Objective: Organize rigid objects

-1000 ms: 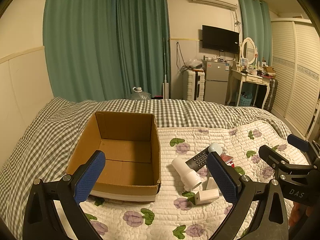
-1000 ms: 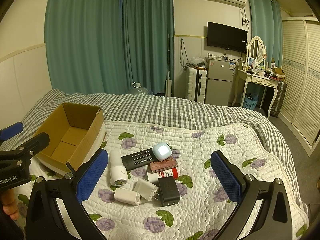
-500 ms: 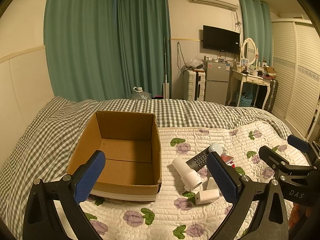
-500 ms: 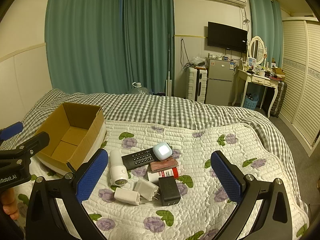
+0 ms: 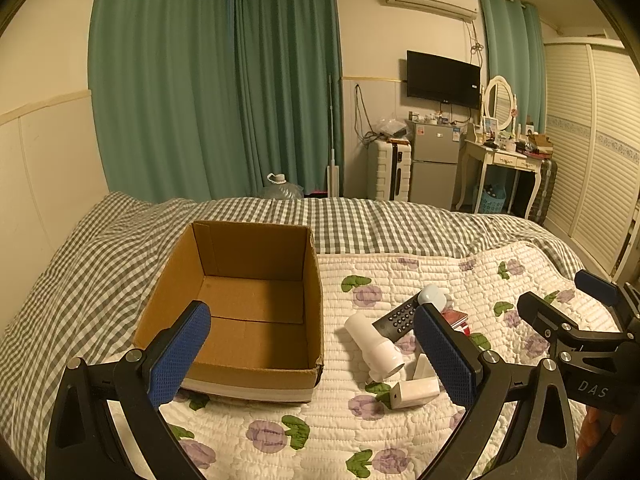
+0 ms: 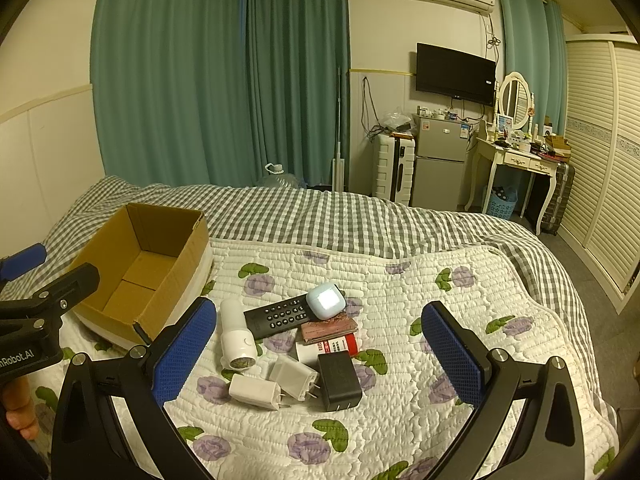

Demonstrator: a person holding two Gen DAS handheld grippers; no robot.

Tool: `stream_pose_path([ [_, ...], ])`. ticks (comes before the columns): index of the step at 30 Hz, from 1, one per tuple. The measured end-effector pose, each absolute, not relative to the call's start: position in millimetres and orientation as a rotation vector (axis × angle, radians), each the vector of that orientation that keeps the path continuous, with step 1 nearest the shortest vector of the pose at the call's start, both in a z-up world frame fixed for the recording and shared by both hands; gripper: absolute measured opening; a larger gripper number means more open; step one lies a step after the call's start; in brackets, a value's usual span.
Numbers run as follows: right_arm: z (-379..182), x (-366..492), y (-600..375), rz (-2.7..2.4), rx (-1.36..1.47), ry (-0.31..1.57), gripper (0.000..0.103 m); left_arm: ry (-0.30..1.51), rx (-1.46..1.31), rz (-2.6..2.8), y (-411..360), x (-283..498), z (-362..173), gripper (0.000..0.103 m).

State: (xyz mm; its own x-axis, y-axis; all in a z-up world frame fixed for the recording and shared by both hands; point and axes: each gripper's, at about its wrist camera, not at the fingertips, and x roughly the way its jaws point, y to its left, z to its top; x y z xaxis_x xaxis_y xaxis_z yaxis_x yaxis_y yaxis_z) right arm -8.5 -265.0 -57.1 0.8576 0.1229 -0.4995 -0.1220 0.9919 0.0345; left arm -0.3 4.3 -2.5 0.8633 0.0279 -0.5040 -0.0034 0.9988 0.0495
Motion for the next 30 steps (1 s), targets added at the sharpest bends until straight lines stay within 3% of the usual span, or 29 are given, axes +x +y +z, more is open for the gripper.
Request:
stream_pose_path([
  [18, -44, -14, -270, 0.147, -0.035, 0.514, 0.103, 0.501, 0.054, 0.004, -12, -6, 11, 0.103],
  [30, -62, 22, -312, 0.135, -0.123, 0.641, 0.103, 0.674, 0.077, -0.026, -56, 23, -52, 0.101],
])
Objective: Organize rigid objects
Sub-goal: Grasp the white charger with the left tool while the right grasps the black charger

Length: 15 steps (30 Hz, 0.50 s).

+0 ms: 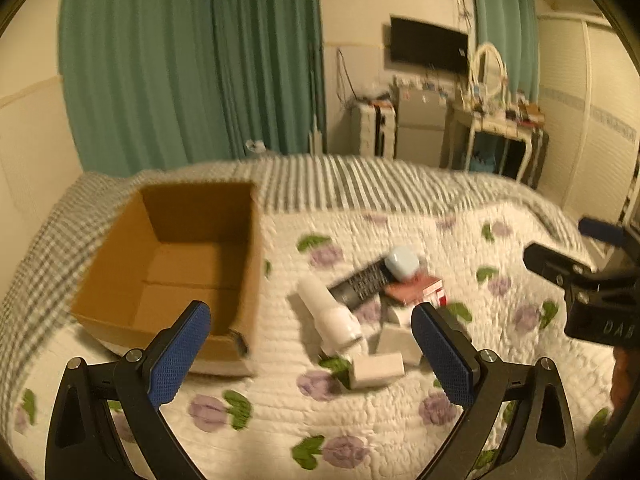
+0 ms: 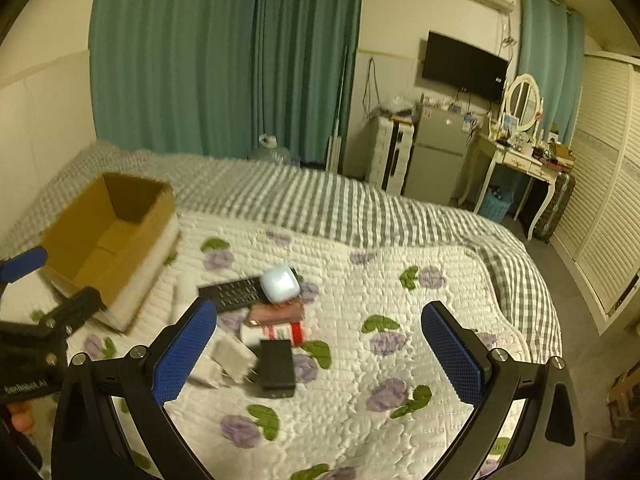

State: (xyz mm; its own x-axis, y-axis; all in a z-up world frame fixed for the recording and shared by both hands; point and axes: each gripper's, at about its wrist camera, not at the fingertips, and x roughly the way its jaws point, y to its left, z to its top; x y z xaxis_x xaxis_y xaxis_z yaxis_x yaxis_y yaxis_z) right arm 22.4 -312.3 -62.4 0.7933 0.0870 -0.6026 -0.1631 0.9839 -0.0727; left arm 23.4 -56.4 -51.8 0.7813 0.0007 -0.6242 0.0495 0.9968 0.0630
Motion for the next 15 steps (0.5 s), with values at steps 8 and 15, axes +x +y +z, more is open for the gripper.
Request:
stream_pose_path([
  [8, -126, 51, -310, 0.206, -0.111, 0.828, 0.090, 0.854, 0.120, -0.077, -82, 45, -127, 0.100],
  [15, -166, 78, -297, 0.260, -0.128, 0.975, 0.074, 0.909, 0.118, -0.110, -89, 59, -156, 0.100],
])
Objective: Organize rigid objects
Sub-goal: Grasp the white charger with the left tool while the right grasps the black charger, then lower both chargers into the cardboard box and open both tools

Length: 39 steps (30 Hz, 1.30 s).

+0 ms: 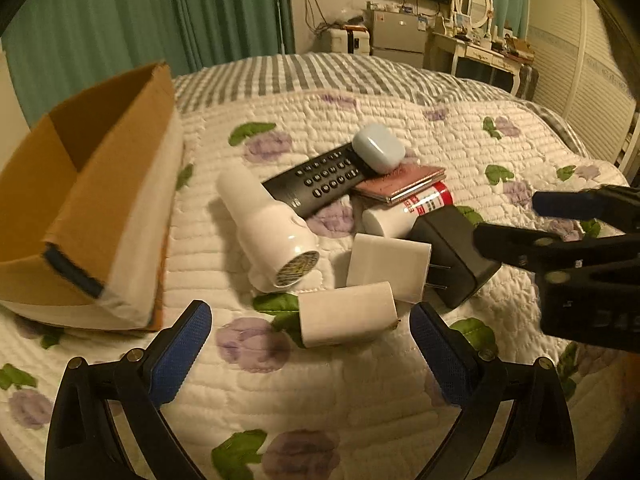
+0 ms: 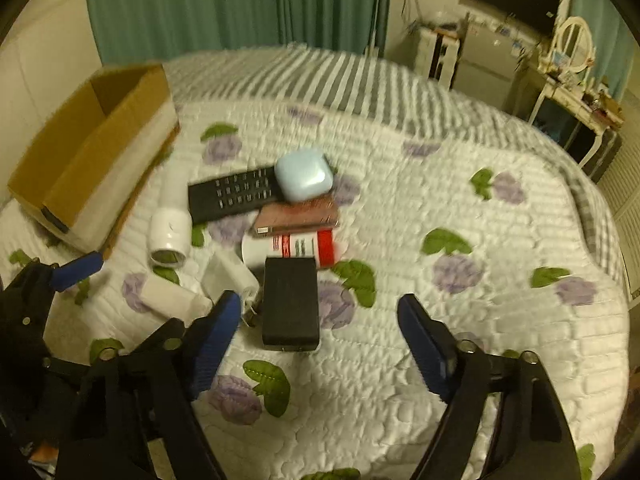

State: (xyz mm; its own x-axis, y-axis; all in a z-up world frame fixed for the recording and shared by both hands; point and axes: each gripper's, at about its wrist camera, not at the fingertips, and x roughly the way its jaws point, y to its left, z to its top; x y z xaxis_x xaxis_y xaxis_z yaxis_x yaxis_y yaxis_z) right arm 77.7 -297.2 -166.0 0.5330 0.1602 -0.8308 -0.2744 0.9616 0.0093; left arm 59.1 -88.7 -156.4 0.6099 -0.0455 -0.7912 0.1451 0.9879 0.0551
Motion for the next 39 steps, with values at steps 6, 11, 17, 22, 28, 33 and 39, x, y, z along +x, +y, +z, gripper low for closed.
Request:
stream_pose_path([
  [6, -193, 97, -287, 0.265, -0.146, 1.062, 0.063, 0.944, 0.088, -0.144, -86, 69, -171, 0.093],
  [11, -200, 103, -281, 0.269, -0.157, 1.095, 0.060, 0.987, 0.030, -0.217, -83, 74, -178, 0.053],
  [17, -203, 107, -282, 0.299, -0.119, 1.114, 0.049, 0.980, 0.043, -0.218, -83, 66, -172, 0.053],
  [22, -205, 105, -280, 0.334, -0.089, 1.124, 0.039, 0.967, 0.061, -0.198, -80, 60, -163, 0.053],
  [28, -195, 88, -286, 0.312, -0.078, 1.101, 0.038, 0.918, 0.059, -0.181, -72, 49, -140, 0.051],
  [33, -161, 66, -292, 0.275, -0.083, 0.998, 0.038, 0.855, 0.052, -0.189, -67, 39, -112, 0.051],
  [39, -100, 51, -284, 0.273, -0.100, 0.875, 0.038, 0.745, 0.016, -0.175, -46, 37, -57, 0.051],
])
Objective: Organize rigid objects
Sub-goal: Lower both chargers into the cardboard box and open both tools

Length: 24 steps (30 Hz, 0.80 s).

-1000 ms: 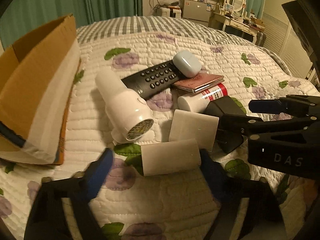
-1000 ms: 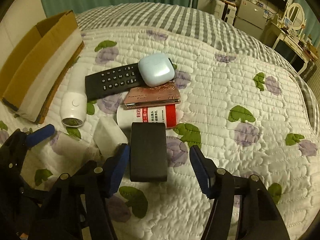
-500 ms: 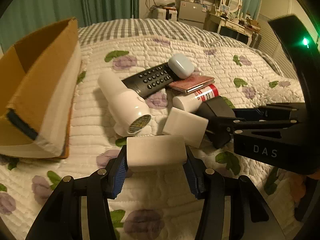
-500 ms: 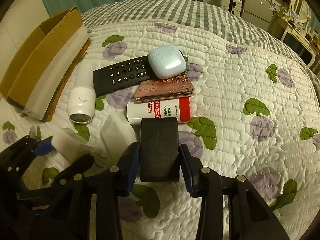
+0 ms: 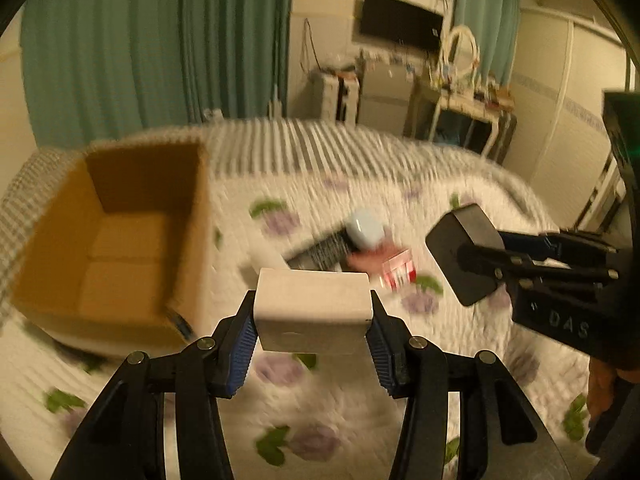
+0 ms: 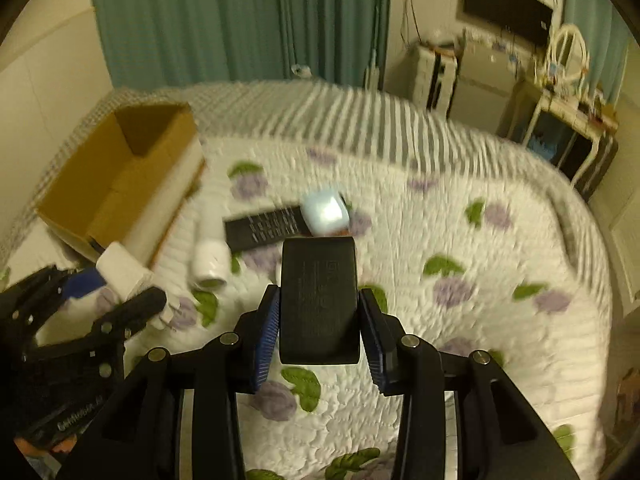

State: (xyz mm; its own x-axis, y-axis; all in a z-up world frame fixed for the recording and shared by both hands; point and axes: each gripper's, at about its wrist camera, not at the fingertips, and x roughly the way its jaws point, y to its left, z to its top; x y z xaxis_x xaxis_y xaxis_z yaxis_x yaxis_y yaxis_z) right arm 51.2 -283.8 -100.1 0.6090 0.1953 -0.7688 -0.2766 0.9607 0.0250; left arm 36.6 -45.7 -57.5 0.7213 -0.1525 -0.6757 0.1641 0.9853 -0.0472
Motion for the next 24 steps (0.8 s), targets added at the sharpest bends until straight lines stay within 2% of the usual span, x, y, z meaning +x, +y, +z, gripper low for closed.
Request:
stream_pose_path([
  [7, -24, 54, -232, 0.349, -0.148, 0.730, 0.038, 0.623, 0.004, -0.111, 15, 58, 11, 0.051],
  [13, 13, 82, -171, 0.454, -0.137, 0.663, 0.038, 0.620, 0.047, -0.012, 68, 94, 18, 0.051],
  [19, 2, 127, -114, 0.522, -0.121, 0.696, 0.038, 0.683, 0.059, 0.014, 104, 135, -5, 0.051],
  [24, -35, 165, -77, 0.547, -0.129, 0.768, 0.038, 0.736, 0.083, 0.006, 121, 152, -33, 0.051],
])
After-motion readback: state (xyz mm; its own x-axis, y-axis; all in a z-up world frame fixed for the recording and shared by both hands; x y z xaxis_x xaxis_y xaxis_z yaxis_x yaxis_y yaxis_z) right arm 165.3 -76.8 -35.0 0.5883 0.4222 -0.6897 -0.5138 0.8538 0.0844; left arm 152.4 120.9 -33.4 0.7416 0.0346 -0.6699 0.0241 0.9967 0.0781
